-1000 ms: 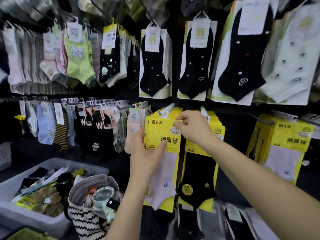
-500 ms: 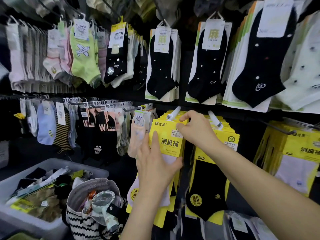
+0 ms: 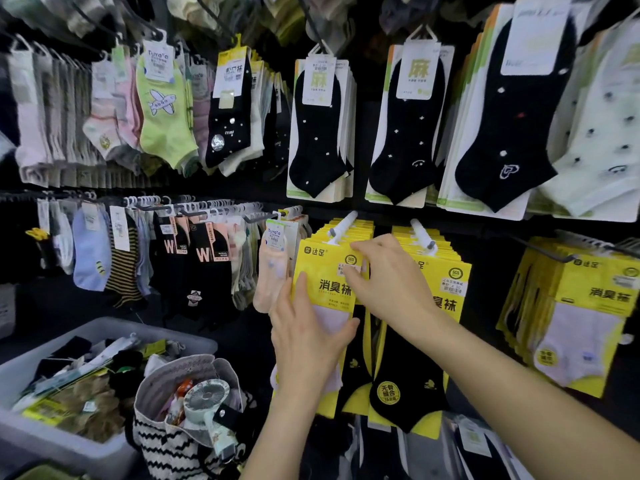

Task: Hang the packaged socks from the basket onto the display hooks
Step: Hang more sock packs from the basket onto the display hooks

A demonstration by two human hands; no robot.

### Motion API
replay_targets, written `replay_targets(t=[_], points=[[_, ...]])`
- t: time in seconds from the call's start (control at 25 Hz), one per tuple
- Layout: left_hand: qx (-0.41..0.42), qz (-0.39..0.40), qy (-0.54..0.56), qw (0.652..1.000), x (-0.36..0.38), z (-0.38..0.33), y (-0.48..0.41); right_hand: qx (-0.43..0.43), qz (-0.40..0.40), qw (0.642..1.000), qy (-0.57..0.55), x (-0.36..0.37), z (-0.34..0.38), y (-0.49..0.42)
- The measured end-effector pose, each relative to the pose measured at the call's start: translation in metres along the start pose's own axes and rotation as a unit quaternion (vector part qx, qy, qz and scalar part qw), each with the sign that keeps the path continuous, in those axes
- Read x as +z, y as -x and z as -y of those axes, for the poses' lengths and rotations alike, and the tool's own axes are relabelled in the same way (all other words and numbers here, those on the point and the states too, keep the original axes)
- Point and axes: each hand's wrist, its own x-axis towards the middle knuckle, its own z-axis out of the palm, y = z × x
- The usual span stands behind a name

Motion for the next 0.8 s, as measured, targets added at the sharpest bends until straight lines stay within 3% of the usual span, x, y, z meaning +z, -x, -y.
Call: replay_targets(t=[0.12,0.36,0.48,0.64,0.8], points=[[-0.03,0.015,0.032,0.999,0.003,0.002,0.002,0.015,0.013,0.999,-0.041,0.007,0.0,0.026],[-0.07,0.06,0.106,0.99,0.0,0.005,0.004,0.121,0.128,0.971,-0.159,0.034,0.005,0.05],[-0.074,0.042,0.107,0.991,0.0,0.011,0.003,0.146,0.121,0.96,-0.208,0.038,0.002,0.054],[-0.096,0.082,0.088,0.988,0.004,0.019,0.004,0.2,0.183,0.933,-0.238,0.049,0.0,0.063],[-0.088,0.081,0.076,0.99,0.005,0.027,0.009,0.196,0.187,0.922,-0.278,0.049,-0.006,0.077]])
